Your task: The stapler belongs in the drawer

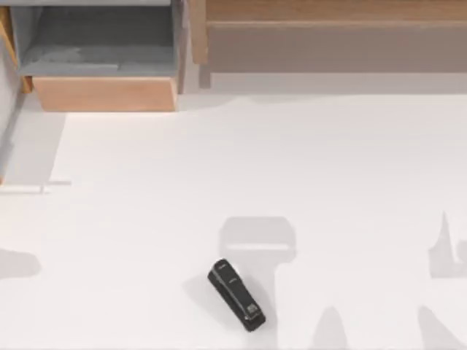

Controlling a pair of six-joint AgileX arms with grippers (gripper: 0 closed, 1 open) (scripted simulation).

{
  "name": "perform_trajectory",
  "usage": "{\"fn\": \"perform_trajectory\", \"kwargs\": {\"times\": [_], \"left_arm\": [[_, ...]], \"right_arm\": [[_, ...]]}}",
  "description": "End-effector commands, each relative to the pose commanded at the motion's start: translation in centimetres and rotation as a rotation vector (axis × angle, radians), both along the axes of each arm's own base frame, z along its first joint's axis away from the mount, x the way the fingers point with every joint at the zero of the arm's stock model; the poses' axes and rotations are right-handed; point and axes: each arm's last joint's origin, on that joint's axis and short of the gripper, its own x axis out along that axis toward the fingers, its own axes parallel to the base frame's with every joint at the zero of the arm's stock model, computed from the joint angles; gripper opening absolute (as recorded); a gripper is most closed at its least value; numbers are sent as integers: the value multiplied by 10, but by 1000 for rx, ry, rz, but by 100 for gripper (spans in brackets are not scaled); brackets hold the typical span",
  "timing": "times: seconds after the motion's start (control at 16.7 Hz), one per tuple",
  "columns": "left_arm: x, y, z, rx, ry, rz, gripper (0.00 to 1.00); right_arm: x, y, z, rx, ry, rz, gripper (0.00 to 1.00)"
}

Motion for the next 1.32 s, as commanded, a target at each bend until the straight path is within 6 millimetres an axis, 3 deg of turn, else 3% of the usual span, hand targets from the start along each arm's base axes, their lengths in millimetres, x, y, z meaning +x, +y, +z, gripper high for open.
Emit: {"fn": "perform_trajectory", "kwargs": {"times": [0.54, 1.08, 1.32], "left_arm": [[0, 0, 0, 0, 0, 0, 98], [1, 0, 0, 1, -1, -1, 100], [-13, 0, 0, 1, -1, -1, 100]], "right_arm": [[0, 0, 0, 0, 0, 0, 100], [0, 0, 0, 0, 0, 0, 100], [0, 0, 0, 0, 0, 0, 100]]}}
